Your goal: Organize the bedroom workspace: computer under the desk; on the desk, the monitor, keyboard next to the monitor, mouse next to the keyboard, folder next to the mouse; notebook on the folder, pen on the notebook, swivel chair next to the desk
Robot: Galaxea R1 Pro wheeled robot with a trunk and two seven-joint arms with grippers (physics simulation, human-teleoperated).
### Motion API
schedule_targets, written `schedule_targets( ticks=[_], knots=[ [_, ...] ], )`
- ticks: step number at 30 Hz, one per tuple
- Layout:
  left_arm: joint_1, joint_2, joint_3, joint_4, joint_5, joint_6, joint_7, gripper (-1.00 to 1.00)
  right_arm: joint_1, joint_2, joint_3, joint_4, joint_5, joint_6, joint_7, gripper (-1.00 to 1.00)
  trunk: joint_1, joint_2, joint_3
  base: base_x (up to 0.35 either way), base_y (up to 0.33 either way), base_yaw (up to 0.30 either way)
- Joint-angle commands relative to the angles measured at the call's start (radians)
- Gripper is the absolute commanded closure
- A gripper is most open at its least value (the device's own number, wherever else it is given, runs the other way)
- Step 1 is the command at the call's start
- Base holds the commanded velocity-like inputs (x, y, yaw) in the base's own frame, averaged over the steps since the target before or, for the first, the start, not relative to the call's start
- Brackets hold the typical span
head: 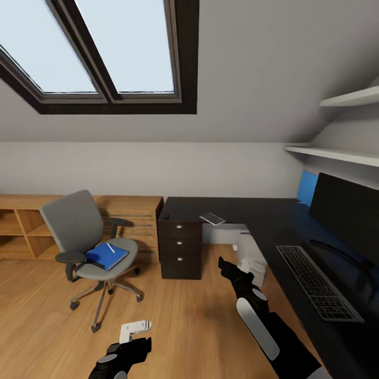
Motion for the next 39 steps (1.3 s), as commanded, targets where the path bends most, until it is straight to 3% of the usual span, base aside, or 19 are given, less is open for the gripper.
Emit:
schedule_targets(
  ticks=[1,4,15,39],
  knots=[
    [-0.001,0.001,-0.003,-0.001,0.010,0.000,0.010,-1.00,-0.001,-0.001,0.003,-0.001,-0.003,-0.003,-0.008,-1.00,0.001,-0.001,-0.001,0.221,0.280,0.000],
    [-0.001,0.000,-0.004,-0.001,0.008,0.000,0.011,-1.00,-0.001,-0.002,0.005,0.003,-0.004,-0.036,-0.006,-1.00,0.001,-0.001,-0.001,0.233,0.269,0.000],
    [-0.001,0.000,-0.008,0.000,0.010,-0.012,0.010,-1.00,-0.001,-0.002,0.006,0.007,-0.005,-0.045,-0.007,-1.00,0.001,-0.001,-0.001,0.279,0.157,0.049],
    [-0.001,-0.017,-0.009,0.000,0.011,-0.010,0.012,-1.00,-0.001,-0.001,0.006,0.009,-0.004,-0.054,-0.007,-1.00,-0.091,0.167,0.074,0.290,-0.001,0.030]
  ],
)
